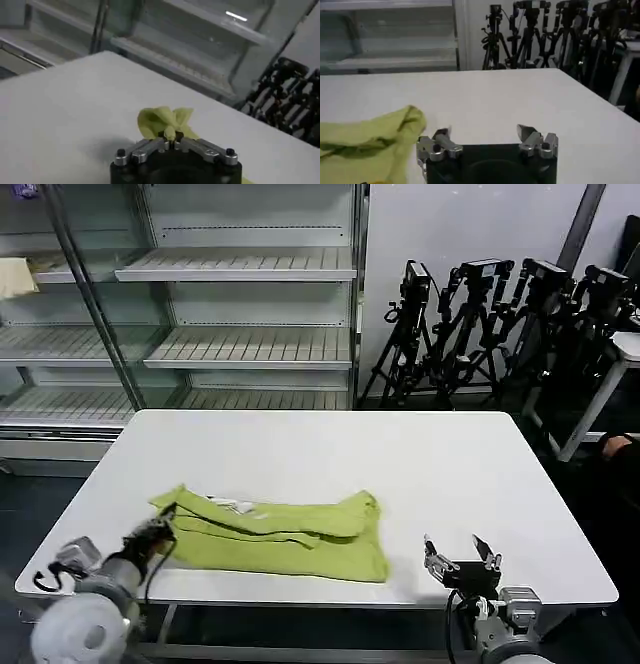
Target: Fold and organize the clothes.
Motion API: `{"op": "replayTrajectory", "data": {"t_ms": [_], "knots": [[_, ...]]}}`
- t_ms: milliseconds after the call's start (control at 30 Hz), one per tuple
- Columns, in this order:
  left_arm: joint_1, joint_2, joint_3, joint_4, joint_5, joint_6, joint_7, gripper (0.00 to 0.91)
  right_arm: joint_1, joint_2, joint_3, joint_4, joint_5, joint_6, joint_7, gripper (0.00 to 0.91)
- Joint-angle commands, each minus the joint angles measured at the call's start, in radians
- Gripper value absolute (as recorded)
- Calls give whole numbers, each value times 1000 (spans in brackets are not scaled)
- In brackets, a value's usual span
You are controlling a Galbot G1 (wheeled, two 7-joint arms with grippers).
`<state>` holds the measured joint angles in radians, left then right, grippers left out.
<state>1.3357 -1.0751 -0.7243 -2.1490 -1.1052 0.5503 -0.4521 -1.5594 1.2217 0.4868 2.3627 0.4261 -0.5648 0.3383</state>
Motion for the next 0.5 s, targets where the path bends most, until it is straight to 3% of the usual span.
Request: {"op": "replayTrajectory", "data": {"t_ms": [33, 233, 500], "knots": [[-18, 86, -102, -80, -331, -1, -3, 20, -35, 2, 3, 23, -11, 1, -1, 907], [-33, -5, 50, -173, -459, -30, 2, 20, -76, 3, 37, 42, -19, 2, -3, 907], [-163, -112, 301, -165, -306, -61, 5, 20, -170, 3, 105, 82, -22, 21, -11, 907]]}}
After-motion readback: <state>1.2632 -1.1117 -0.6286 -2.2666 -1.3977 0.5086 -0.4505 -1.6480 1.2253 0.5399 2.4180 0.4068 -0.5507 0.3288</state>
